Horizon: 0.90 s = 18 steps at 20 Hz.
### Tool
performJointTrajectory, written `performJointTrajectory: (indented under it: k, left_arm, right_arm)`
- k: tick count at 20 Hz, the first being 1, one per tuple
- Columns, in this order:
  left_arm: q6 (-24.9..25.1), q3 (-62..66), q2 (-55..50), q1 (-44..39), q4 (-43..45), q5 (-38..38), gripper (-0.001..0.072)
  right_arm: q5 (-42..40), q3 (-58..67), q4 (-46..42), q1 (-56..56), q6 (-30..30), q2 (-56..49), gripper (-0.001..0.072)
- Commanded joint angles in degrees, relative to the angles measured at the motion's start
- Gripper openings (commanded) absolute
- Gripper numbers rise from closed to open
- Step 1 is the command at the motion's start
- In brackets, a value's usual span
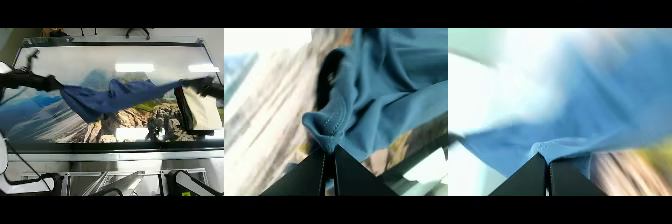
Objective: Fold the shirts.
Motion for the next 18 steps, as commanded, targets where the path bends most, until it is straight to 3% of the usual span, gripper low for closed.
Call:
performJointTrajectory:
  k: [1, 4, 7, 10, 14, 18]
  left_arm:
    - [-4.5, 8.7, 13.7, 6.7, -8.7, -1.9, 0.0013]
    - [-5.0, 16.0, 24.4, 11.8, -18.3, 1.9, 0.0013]
    - [-4.9, 25.5, 31.1, 17.9, -14.4, 5.5, 0.0013]
    - [-4.9, 30.6, 32.5, 21.6, -10.4, 5.9, 0.0013]
    - [-4.9, 23.2, 28.6, 21.7, -12.1, 5.4, 0.0013]
    - [-2.8, 11.4, 19.3, 12.0, -12.2, 3.4, 0.0014]
  right_arm:
    - [3.5, 15.4, 23.2, -5.4, -2.5, 0.1, 0.0017]
    - [2.5, 27.0, 36.2, -6.5, -4.3, 0.1, 0.0017]
    - [0.3, 38.1, 38.1, -6.5, -5.2, 0.1, 0.0017]
    - [-0.6, 43.9, 28.2, -6.5, -5.2, 0.4, 0.0017]
    - [0.8, 42.2, 12.5, -5.1, -3.5, 0.2, 0.0018]
    - [-0.9, 30.1, -0.2, 10.9, -3.8, -4.3, 0.0017]
